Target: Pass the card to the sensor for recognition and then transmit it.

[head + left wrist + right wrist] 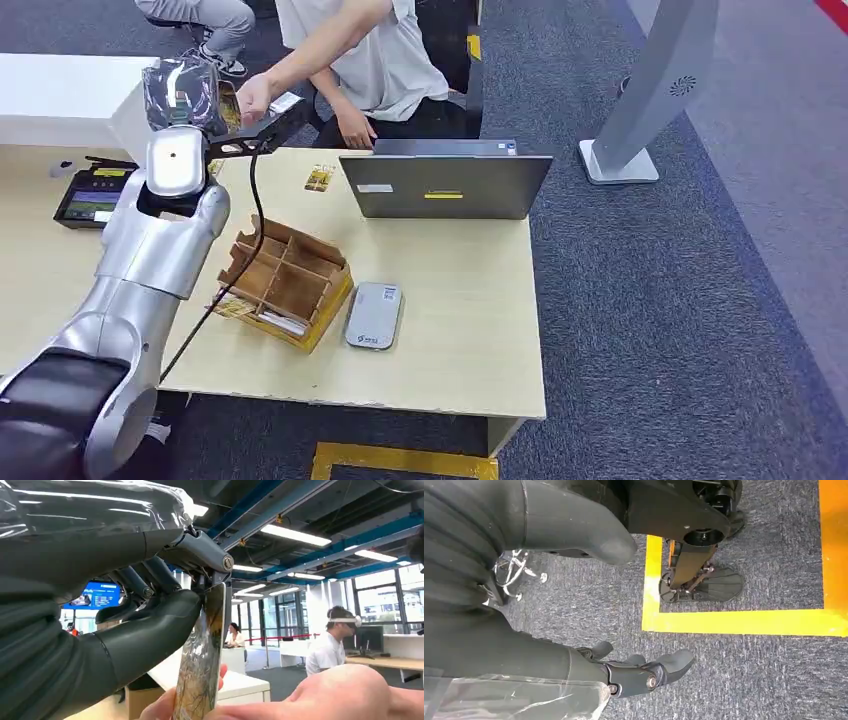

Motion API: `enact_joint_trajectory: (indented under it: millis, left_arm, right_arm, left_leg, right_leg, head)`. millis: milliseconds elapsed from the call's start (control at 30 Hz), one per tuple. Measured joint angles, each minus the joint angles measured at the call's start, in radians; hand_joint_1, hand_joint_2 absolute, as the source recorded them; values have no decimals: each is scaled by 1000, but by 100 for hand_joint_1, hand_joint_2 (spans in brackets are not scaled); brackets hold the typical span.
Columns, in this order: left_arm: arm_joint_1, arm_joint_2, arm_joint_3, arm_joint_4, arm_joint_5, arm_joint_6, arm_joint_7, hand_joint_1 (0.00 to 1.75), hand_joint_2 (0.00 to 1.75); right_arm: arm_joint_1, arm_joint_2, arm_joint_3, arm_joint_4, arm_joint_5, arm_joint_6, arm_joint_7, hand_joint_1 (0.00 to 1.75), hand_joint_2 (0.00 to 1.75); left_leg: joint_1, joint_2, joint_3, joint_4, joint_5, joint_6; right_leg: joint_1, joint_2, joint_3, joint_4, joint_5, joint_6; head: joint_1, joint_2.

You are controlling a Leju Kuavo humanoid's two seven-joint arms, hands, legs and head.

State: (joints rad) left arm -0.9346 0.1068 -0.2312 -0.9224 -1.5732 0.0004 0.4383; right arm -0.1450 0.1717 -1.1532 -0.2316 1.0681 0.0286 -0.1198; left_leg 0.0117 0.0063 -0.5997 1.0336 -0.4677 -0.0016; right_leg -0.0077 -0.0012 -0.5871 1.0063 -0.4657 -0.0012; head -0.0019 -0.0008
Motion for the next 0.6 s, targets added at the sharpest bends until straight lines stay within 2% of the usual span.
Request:
enact_joint_trajectory:
  millis: [333, 600]
  left_arm:
    - [48, 30, 42, 0, 1, -4, -20, 175, 175]
    - [54, 34, 51, 0, 0, -8, -18, 175, 175]
  right_arm:
    - [3, -1, 0, 0, -2, -9, -5, 0, 175]
    - [3, -1, 0, 0, -2, -10, -5, 0, 175]
  left_leg:
    - [0, 2, 0, 0, 0, 0]
    - [0, 2, -1, 0, 0, 0]
  right_leg:
    - [0, 2, -1, 0, 0, 0]
    - [0, 2, -1, 0, 0, 0]
  head:
    - [0, 0]
    - [0, 0]
